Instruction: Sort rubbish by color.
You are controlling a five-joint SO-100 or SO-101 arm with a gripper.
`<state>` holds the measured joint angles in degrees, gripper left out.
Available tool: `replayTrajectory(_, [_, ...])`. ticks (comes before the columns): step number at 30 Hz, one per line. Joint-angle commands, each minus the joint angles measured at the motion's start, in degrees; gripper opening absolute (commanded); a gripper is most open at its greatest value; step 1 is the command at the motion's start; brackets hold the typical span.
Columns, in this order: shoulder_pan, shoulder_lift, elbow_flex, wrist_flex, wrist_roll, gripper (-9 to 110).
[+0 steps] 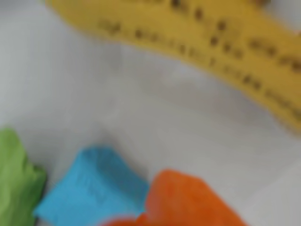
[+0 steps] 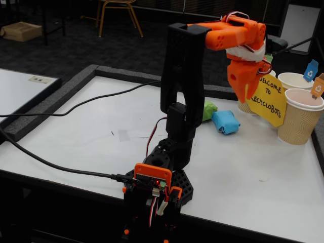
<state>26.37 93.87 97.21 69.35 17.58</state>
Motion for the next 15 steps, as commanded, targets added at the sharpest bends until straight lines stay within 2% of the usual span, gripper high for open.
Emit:
replayTrajectory(1, [-1.23, 3.96, -3.96, -2.46, 6.94, 2])
replayTrajectory(15, [-5.01, 3.69, 3.96, 0.53, 6.94, 9])
